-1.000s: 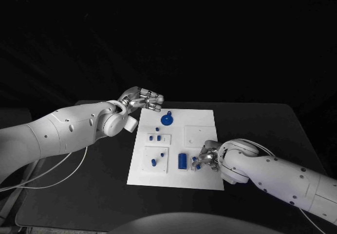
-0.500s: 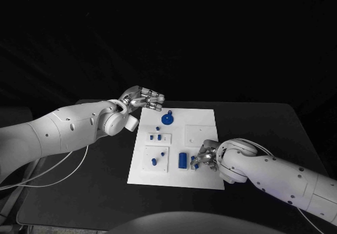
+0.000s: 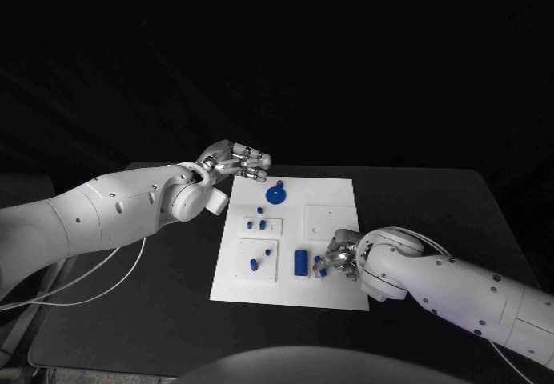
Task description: Assemble the parts on the task board
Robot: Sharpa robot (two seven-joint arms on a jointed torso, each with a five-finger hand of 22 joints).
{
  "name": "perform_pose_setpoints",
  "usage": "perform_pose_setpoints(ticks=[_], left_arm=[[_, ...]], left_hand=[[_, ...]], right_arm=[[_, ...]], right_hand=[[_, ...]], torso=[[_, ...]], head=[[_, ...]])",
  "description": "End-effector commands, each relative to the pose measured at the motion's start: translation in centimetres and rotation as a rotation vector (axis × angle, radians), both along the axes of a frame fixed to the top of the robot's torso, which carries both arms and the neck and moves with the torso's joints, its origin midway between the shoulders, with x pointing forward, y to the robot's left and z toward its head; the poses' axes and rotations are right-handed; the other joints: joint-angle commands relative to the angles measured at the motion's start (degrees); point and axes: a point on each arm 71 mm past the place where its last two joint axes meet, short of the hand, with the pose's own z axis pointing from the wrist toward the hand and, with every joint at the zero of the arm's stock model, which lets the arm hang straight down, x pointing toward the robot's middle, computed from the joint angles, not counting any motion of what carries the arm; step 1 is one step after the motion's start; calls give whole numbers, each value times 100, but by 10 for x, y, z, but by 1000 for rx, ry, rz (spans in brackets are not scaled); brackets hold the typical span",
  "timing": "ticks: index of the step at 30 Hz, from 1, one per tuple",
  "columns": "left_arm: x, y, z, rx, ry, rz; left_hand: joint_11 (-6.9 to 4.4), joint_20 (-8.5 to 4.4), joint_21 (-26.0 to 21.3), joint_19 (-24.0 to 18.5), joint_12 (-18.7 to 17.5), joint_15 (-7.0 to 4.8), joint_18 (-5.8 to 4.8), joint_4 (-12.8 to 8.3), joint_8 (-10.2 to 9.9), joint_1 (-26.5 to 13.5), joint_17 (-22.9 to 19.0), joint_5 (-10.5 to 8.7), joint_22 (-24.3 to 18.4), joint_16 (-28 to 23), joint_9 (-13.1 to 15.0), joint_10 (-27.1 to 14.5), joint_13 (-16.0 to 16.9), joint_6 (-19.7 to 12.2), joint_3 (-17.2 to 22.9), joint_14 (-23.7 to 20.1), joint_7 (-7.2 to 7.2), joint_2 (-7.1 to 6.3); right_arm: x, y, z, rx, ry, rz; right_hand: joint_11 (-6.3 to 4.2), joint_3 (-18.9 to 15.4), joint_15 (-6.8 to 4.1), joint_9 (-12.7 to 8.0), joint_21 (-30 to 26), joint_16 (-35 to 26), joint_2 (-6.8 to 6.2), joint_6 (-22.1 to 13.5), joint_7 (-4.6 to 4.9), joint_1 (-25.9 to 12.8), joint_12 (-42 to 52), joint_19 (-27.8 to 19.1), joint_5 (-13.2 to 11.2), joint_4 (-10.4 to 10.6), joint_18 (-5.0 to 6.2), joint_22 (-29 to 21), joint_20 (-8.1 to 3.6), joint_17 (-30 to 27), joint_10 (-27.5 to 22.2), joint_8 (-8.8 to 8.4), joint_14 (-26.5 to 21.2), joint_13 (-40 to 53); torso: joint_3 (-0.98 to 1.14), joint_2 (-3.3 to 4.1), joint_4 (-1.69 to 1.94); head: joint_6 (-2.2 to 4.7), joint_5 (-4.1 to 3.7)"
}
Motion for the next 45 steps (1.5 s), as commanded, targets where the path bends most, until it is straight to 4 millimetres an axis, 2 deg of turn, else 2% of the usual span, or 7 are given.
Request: perform_pose_setpoints(ticks=[1,23,27,30,32,39,45], left_arm=[[-1,-3,1,-8,0,-19],[-1,-2,1,-7,2,-20],[-1,-2,1,-6,2,-18],[-1,-2,1,-6,2,-17],[-1,-1,1,-5,2,-16],[-1,-1,1,-5,2,-15],[-1,-1,1,-4,2,-15]], left_hand=[[8,20,-31,24,-24,34,-28,-16,-14,-5,8,-28,-5,4,-2,-13,0,-32,-31,-18,-2,57],[10,21,-32,23,-24,35,-28,-16,-14,2,8,-24,-14,4,-2,-21,0,-33,-39,-25,-2,59],[10,21,-32,23,-24,35,-28,-16,-14,2,8,-24,-14,4,-2,-21,0,-33,-39,-25,-2,59],[10,21,-32,23,-24,35,-28,-16,-14,2,8,-24,-14,4,-2,-21,0,-33,-39,-25,-2,59],[10,21,-32,23,-24,35,-28,-16,-14,2,8,-24,-14,4,-2,-21,0,-33,-39,-25,-2,59],[10,21,-32,23,-24,35,-28,-16,-14,2,8,-24,-14,4,-2,-21,0,-33,-39,-25,-2,59],[15,23,-34,21,-25,37,-27,-16,-14,6,7,-23,-21,3,-2,-33,0,-42,-44,-28,3,56]], right_arm=[[-2,1,-1,0,13,16],[-4,2,0,10,12,15],[-3,1,0,18,-2,6],[-3,0,1,22,-6,1],[-3,0,1,24,-6,0],[-3,0,0,29,0,2],[-3,0,1,32,1,5]], right_hand=[[-57,-30,-25,-1,-26,-35,25,9,-24,-34,13,276,9,7,-50,-4,-10,8,41,25,0,7],[-58,-98,-29,-45,-47,-57,6,33,-28,-146,-11,274,-54,108,-46,-20,-13,-4,34,24,-4,-8],[-62,-166,-32,-74,-30,-43,-14,61,-31,-225,14,280,-171,228,-44,-22,-17,9,51,23,2,3],[-56,-221,-31,-117,-13,-47,-58,85,-23,-446,16,280,-675,508,-38,-25,-19,10,53,22,-1,4],[-47,-213,-30,-131,-15,-46,-142,100,-19,-523,12,279,-798,646,-34,-29,-17,12,52,24,-1,2],[-43,-82,-35,-149,-3,-61,-466,131,2,-473,3,277,-829,1129,-35,-42,-24,27,59,26,-2,8],[-43,-68,-31,-147,-6,-62,-468,127,-7,-440,-8,277,-819,1130,-36,-44,-20,27,52,26,1,3]], torso=[[1,3,-1],[1,0,-2],[1,-1,-2],[1,0,-3],[2,0,-3],[3,1,-4],[2,2,-3]], head=[[-6,-2],[-12,2],[-13,4],[-14,7],[-15,6],[-19,11],[-26,12]])
